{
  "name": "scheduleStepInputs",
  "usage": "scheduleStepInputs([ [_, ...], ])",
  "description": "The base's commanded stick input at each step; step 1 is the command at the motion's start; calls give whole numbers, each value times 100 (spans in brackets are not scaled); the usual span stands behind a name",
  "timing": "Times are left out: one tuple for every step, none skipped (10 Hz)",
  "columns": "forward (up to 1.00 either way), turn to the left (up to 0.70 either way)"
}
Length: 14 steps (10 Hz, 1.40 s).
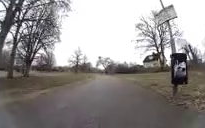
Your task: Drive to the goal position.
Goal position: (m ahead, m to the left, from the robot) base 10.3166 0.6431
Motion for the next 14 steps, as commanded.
scheduleStepInputs([
  [100,0],
  [100,0],
  [100,0],
  [100,0],
  [100,0],
  [100,0],
  [100,0],
  [100,0],
  [100,0],
  [100,0],
  [100,0],
  [100,0],
  [100,0],
  [100,0],
])
